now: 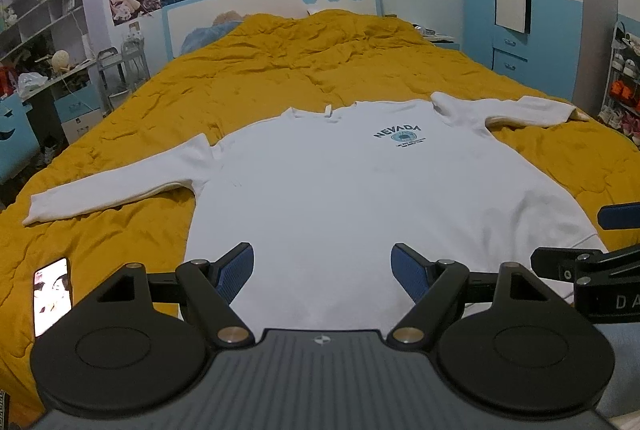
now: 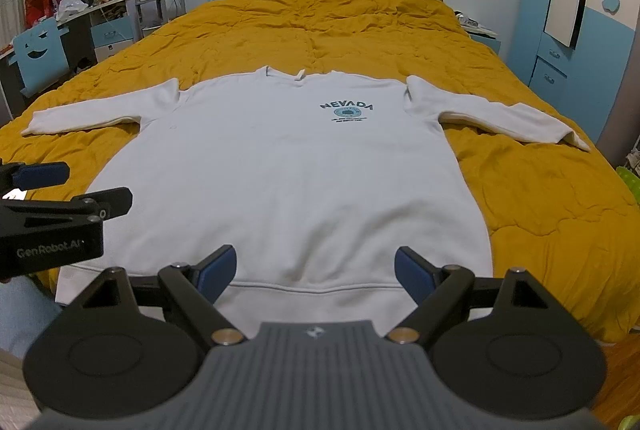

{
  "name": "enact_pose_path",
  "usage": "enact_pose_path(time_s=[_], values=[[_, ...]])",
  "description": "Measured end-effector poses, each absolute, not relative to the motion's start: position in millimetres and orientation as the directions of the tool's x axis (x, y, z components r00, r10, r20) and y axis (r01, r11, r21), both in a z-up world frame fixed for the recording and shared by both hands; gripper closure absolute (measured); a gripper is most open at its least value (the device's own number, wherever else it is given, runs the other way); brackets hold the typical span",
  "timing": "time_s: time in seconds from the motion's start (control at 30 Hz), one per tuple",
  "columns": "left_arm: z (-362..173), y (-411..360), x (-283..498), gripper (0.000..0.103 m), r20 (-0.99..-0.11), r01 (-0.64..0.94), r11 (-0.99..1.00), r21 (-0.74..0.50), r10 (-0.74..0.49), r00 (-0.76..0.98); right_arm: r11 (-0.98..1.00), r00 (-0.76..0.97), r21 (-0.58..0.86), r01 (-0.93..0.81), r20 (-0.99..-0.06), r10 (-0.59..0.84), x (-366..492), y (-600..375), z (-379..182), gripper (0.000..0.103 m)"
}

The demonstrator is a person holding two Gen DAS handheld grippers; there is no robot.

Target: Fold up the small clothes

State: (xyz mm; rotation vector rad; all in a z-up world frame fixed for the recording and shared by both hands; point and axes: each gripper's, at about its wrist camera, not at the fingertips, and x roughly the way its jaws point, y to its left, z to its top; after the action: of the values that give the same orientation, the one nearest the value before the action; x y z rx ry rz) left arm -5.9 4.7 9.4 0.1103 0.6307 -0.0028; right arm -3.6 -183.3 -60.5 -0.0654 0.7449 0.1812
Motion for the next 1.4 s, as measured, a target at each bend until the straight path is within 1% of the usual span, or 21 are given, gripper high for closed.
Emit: enact_pose_path(time_s=[1.4], values=[[9.0, 6.0, -5.7, 0.011, -0.589, 0.037, 0.994, 0.103, 0.032, 0.807, 0.983, 0.723, 0.002, -0.185, -0.677, 0.137, -3.0, -184.4, -60.6, 0.021]])
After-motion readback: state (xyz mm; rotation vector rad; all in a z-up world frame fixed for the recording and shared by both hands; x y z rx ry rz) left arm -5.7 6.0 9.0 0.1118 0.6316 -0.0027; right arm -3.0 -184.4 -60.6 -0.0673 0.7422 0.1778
